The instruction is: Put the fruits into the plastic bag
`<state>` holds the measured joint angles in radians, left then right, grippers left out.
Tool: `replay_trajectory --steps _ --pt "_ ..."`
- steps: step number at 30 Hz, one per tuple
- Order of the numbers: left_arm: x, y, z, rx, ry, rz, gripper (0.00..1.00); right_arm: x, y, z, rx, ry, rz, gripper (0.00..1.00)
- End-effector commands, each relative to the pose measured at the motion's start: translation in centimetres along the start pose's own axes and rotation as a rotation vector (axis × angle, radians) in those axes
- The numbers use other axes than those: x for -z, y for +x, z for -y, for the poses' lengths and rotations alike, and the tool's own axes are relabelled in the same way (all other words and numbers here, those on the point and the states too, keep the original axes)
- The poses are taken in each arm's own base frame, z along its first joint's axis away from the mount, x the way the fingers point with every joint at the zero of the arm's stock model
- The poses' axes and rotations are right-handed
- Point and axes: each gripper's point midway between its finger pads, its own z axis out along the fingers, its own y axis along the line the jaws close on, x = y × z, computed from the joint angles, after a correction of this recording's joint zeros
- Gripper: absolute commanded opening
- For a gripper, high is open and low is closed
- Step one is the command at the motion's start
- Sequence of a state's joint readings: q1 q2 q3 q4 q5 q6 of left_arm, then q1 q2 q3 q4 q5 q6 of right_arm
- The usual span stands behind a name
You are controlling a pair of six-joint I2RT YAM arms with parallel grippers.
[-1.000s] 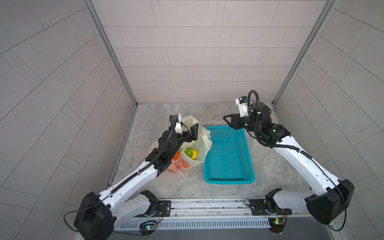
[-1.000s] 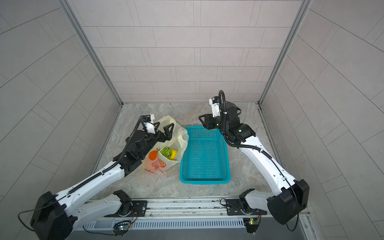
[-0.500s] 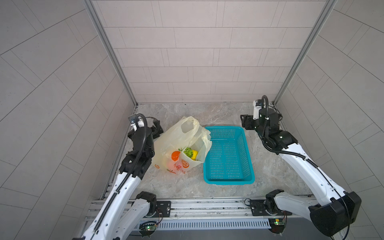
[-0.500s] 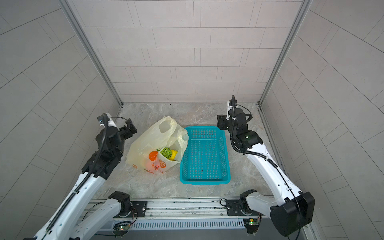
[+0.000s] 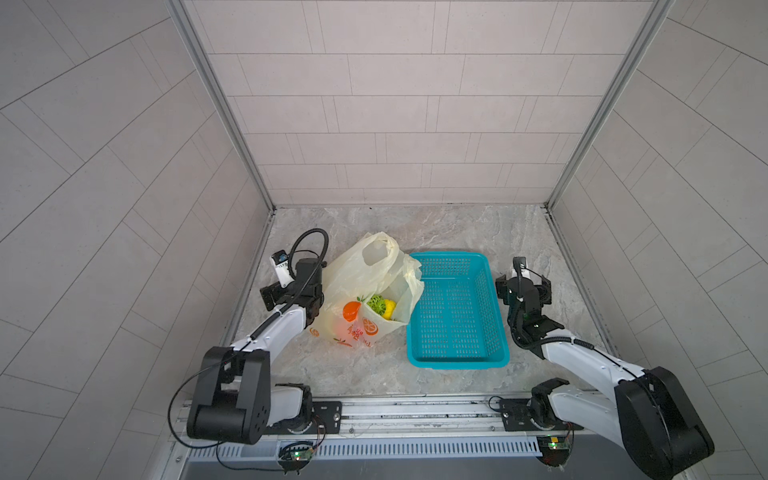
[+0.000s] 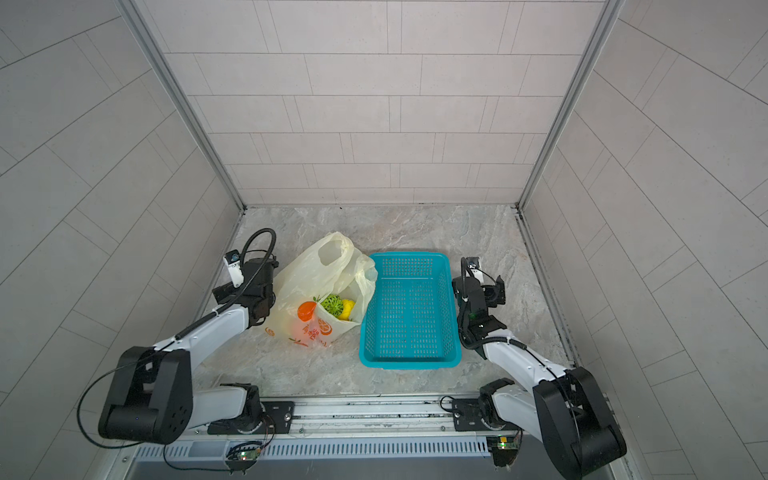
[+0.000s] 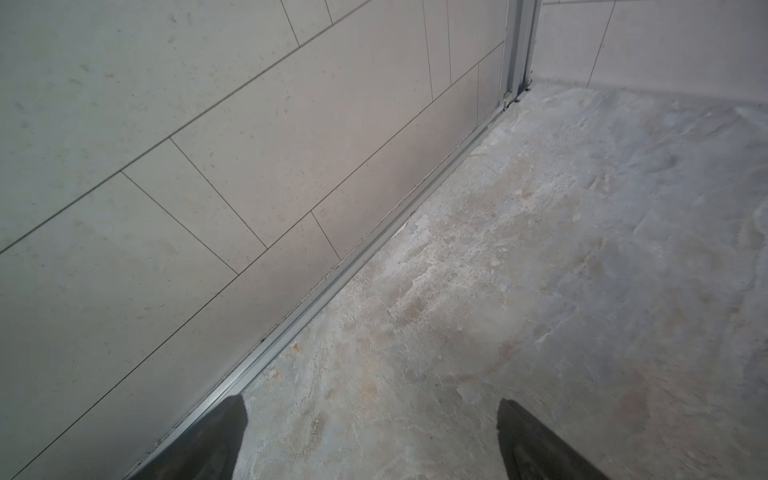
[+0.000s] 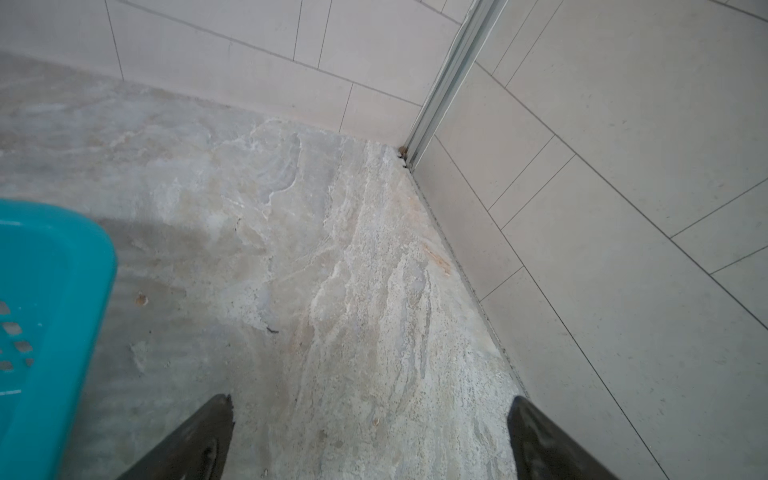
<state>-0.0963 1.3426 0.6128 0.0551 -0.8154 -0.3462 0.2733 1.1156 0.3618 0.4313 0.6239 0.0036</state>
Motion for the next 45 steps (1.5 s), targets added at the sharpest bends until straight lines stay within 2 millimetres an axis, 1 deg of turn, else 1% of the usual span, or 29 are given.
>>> replay_trajectory --steps 1,3,4,6,10,11,12,13,14,17,19,20,21,22,23,24,26,28,35,45 --pt "-1.1 0.1 0.5 0.007 -0.048 0.003 1.0 -0.6 -0.4 0.9 -0.076 0.07 0.043 0.99" --pt "-1.7 0.4 1.2 -0.013 -0.047 0.004 1.0 -1.1 0.8 0.6 -0.091 0.082 0.021 0.99" --pt "-1.8 0.2 1.7 -0.025 -0.038 -0.007 1.0 -1.3 1.1 0.4 -0.086 0.081 0.028 0.99" --pt "-2.1 -0.3 2.8 -0.032 -0.007 -0.006 1.0 -1.7 0.8 -0.1 -0.081 0.071 0.032 0.99" --pt "-2.5 -1.2 5.3 -0.021 0.107 0.082 1.0 -3.1 0.2 -0.7 -0.047 0.083 0.044 0.99" --pt "-2.5 -1.4 5.4 -0.019 0.117 0.102 1.0 -3.4 0.4 -1.1 -0.053 0.071 0.044 0.99" --pt "-2.5 -0.9 5.6 0.0 0.147 0.105 1.0 -4.0 0.8 -1.5 -0.065 0.043 0.044 0.99" --pt "-2.4 -1.0 5.8 0.01 0.176 0.142 1.0 -4.5 1.0 -2.3 -0.051 0.01 0.047 0.99" --pt "-2.2 -0.9 6.1 0.006 0.199 0.155 1.0 -4.9 1.0 -2.6 -0.042 -0.002 0.045 0.99" --pt "-1.6 -0.5 7.0 0.0 0.287 0.173 1.0 -5.5 1.3 -2.5 -0.075 -0.053 0.022 0.99" --pt "-1.1 -0.2 8.1 -0.021 0.368 0.195 1.0 -5.7 2.5 -2.9 -0.116 -0.114 0.018 0.99" --pt "-0.6 0.2 8.6 -0.029 0.415 0.206 1.0 -5.8 2.4 -3.1 -0.105 -0.122 0.044 0.99" --pt "-0.5 0.9 8.9 -0.032 0.442 0.208 1.0 -6.1 2.5 -3.2 -0.099 -0.119 0.03 0.99" --pt "-0.6 1.2 9.0 -0.036 0.444 0.223 1.0 -6.4 2.4 -3.5 -0.089 -0.128 0.016 0.99" --pt "-0.6 0.6 9.1 -0.031 0.444 0.256 1.0 -6.4 2.5 -3.5 -0.092 -0.134 0.013 0.99" --pt "-0.6 1.0 9.1 -0.038 0.446 0.224 1.0 -6.5 2.5 -3.5 -0.093 -0.134 0.012 0.99" --pt "-0.7 1.0 9.1 -0.04 0.444 0.211 1.0 -6.5 2.4 -3.5 -0.093 -0.134 0.012 0.99" --pt "-0.6 0.8 9.1 -0.034 0.445 0.241 1.0 -6.4 2.4 -3.5 -0.096 -0.134 0.019 0.99" --pt "-0.2 0.7 8.9 -0.035 0.429 0.262 1.0 -6.4 2.4 -3.4 -0.099 -0.133 0.028 0.99" --pt "-0.3 0.8 9.1 -0.041 0.426 0.255 1.0 -6.4 2.3 -3.4 -0.1 -0.133 0.035 0.99"
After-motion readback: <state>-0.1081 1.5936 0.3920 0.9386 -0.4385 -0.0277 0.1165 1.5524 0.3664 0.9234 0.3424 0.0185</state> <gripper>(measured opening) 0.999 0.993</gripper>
